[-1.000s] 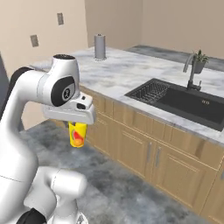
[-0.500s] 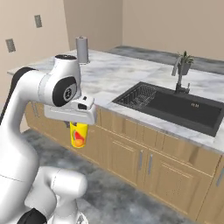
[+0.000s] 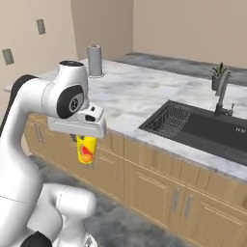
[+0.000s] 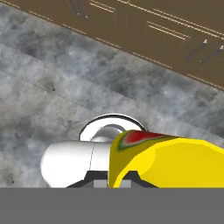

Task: Pick the cup and bowl from the counter and place them on the counter next to the sink.

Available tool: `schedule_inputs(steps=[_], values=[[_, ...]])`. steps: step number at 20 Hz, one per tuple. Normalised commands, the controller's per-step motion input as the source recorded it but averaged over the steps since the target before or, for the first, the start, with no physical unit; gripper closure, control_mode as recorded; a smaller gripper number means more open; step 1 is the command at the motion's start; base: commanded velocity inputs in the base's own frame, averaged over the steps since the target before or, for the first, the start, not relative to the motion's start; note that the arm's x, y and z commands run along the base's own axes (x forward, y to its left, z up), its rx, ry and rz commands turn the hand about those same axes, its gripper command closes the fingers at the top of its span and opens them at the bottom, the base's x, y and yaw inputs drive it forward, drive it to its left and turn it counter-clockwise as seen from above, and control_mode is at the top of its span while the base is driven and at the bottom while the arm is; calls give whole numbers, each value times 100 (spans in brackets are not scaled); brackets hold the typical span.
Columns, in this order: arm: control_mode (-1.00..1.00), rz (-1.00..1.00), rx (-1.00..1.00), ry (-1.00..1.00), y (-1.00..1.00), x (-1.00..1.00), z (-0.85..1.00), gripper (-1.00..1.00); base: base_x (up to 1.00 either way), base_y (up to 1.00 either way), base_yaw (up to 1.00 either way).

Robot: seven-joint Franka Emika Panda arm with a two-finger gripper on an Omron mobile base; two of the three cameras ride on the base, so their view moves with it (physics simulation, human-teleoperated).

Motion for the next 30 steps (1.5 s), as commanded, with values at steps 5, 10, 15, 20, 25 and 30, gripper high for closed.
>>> schedule_inputs(steps=[5, 10, 15, 20, 25, 30], values=[[100, 0, 0, 0, 0, 0, 0, 100, 100, 16, -21], [100, 0, 0, 0, 0, 0, 0, 100, 82, 8, -28], [100, 0, 0, 0, 0, 0, 0, 100, 70, 0, -41], [100, 0, 0, 0, 0, 0, 0, 100, 54, 12, -47], [100, 0, 0, 0, 0, 0, 0, 100, 29, 55, -34], [100, 0, 0, 0, 0, 0, 0, 100, 3, 96, -13]])
